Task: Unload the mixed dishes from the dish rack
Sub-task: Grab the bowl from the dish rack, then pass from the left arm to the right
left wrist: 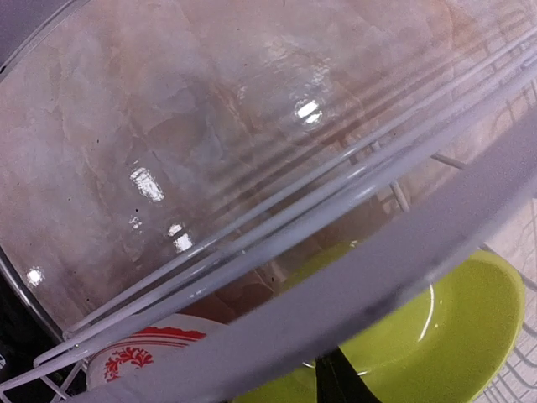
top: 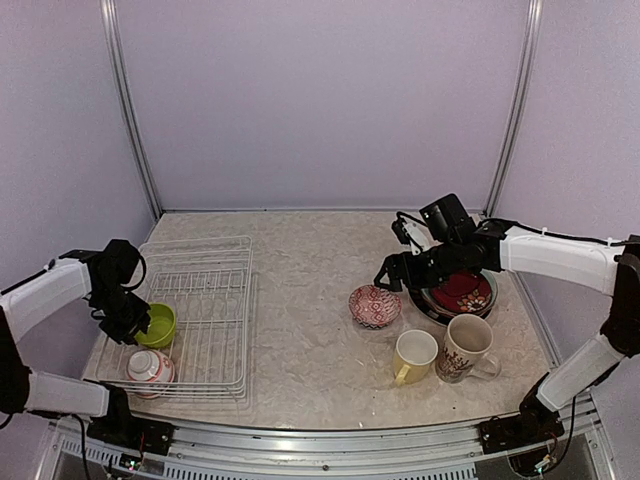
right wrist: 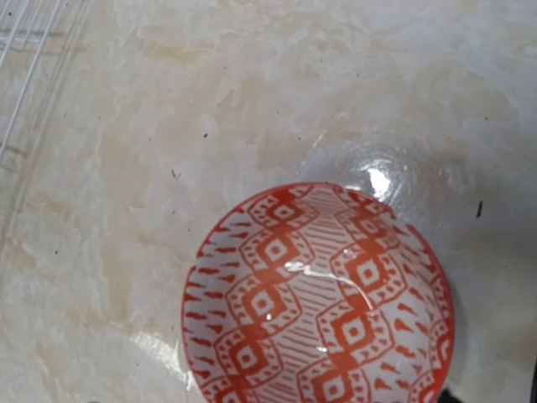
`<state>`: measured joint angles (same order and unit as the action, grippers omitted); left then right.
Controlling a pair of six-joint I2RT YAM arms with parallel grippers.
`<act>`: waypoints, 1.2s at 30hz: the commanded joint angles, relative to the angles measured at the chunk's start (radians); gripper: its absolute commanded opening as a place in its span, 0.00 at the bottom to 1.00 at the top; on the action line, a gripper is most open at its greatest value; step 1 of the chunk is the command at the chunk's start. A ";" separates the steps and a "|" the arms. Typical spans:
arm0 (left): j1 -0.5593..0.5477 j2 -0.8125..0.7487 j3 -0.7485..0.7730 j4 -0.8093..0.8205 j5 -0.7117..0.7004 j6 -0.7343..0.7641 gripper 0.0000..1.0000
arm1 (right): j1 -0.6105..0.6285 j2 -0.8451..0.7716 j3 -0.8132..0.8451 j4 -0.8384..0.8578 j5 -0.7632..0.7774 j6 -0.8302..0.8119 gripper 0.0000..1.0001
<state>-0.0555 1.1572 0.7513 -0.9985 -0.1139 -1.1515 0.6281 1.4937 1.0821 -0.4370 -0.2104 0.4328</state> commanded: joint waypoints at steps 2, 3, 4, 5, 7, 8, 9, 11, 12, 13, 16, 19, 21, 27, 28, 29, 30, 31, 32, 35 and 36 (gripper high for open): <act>0.007 0.058 0.017 0.047 -0.011 0.035 0.19 | 0.007 -0.031 -0.005 -0.011 0.019 0.005 0.83; 0.006 0.059 0.017 0.046 -0.009 0.037 0.16 | 0.008 -0.030 -0.006 -0.011 0.019 0.006 0.83; 0.006 0.054 0.017 0.042 -0.006 0.039 0.14 | 0.007 -0.030 -0.007 -0.010 0.019 0.008 0.83; 0.006 0.050 0.016 0.040 -0.003 0.043 0.13 | 0.007 -0.029 -0.006 -0.008 0.018 0.010 0.83; 0.006 0.035 0.022 0.027 0.003 0.057 0.09 | 0.008 -0.027 -0.003 -0.005 0.018 0.015 0.83; 0.006 0.028 0.029 0.015 -0.001 0.058 0.08 | 0.008 -0.025 0.000 -0.004 0.018 0.014 0.83; 0.006 0.017 0.038 0.005 -0.003 0.062 0.07 | 0.008 -0.021 0.005 -0.006 0.019 0.015 0.83; 0.006 -0.008 0.058 -0.013 -0.007 0.074 0.05 | 0.009 -0.015 0.015 -0.011 0.017 0.013 0.83; 0.006 -0.020 0.069 -0.021 -0.009 0.083 0.05 | 0.008 -0.011 0.019 -0.015 0.022 0.012 0.83; 0.005 -0.030 0.083 -0.029 -0.008 0.093 0.04 | 0.008 -0.010 0.022 -0.018 0.025 0.012 0.83; 0.005 -0.064 0.136 -0.054 0.001 0.126 0.01 | 0.008 -0.011 0.027 -0.024 0.032 0.012 0.83; 0.005 -0.099 0.180 -0.058 0.027 0.171 0.00 | 0.008 -0.009 0.028 -0.025 0.034 0.016 0.83; 0.004 -0.122 0.209 -0.060 0.050 0.197 0.00 | 0.007 -0.007 0.031 -0.027 0.036 0.019 0.83; -0.011 -0.203 0.265 0.062 0.259 0.336 0.00 | 0.008 -0.006 0.041 -0.034 0.047 0.028 0.83; -0.022 -0.216 0.269 0.094 0.284 0.356 0.00 | 0.008 -0.004 0.044 -0.034 0.049 0.029 0.83; -0.037 -0.223 0.276 0.125 0.297 0.363 0.00 | 0.007 -0.002 0.045 -0.034 0.048 0.031 0.83; -0.057 -0.229 0.282 0.152 0.306 0.378 0.00 | 0.008 0.000 0.049 -0.034 0.047 0.034 0.83; -0.079 -0.229 0.290 0.181 0.312 0.390 0.00 | 0.008 0.001 0.052 -0.033 0.047 0.037 0.83; -0.108 -0.222 0.300 0.207 0.311 0.402 0.00 | 0.008 0.002 0.053 -0.031 0.044 0.041 0.83; -0.217 -0.166 0.353 0.261 0.278 0.440 0.00 | 0.009 0.001 0.053 -0.016 0.029 0.055 0.83; -0.255 -0.133 0.377 0.272 0.257 0.453 0.00 | 0.010 0.001 0.053 -0.011 0.024 0.059 0.83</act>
<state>-0.2050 0.9585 1.0481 -0.8646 0.1413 -0.7841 0.6281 1.4895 1.1072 -0.4587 -0.1764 0.4679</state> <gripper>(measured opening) 0.040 0.833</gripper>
